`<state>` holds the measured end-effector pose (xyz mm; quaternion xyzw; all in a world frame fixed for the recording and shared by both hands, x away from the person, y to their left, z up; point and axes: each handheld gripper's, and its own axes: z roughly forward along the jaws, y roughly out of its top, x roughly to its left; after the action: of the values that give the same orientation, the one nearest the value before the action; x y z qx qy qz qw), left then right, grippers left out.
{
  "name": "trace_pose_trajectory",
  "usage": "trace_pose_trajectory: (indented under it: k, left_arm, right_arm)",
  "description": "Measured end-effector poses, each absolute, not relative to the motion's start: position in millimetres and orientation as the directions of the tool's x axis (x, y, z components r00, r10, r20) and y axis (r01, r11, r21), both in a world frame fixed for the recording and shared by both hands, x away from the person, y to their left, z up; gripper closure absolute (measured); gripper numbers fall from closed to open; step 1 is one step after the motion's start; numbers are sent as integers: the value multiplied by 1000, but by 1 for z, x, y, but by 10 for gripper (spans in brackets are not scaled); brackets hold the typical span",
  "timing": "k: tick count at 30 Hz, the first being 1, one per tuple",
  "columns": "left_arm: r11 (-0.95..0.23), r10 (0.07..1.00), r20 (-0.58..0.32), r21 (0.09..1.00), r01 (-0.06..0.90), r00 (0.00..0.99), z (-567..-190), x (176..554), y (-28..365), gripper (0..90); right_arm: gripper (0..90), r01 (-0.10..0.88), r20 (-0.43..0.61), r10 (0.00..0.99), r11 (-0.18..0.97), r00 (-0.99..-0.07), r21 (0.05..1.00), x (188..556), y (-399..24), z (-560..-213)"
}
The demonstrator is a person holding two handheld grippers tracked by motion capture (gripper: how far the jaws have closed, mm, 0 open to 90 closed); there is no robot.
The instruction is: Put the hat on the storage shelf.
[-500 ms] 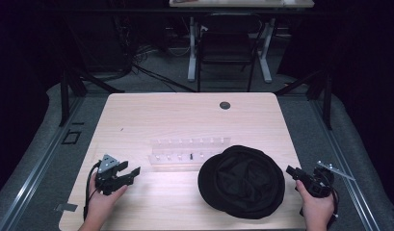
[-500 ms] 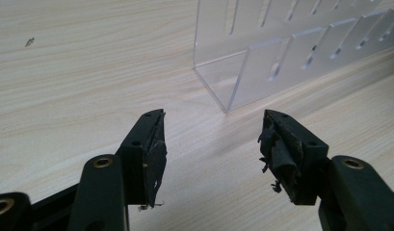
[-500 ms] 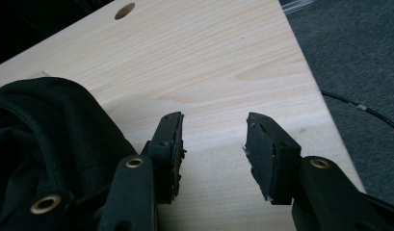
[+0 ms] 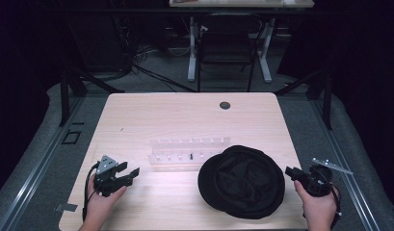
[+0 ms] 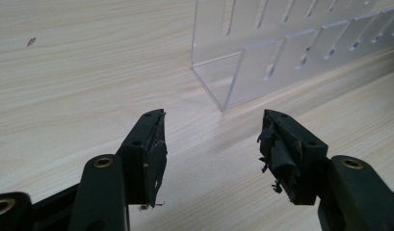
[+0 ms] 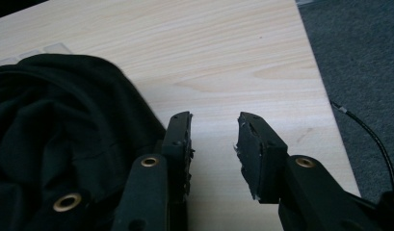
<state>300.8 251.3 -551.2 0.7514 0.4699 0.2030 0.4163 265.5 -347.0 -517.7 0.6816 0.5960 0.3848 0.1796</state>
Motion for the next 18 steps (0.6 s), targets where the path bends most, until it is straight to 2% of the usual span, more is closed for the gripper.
trace_pose_trajectory:
  k: [7,18]
  left_arm:
    - [-226,867,-77,820,527,492,-552,300,246,423]
    - [-239,862,-74,812,532,501,-553,300,243,423]
  right_arm:
    - [660,735,357,934,-238,-5,635,260,-346,-503]
    - [668,803,405,914,-233,-11,548,258,-344,-506]
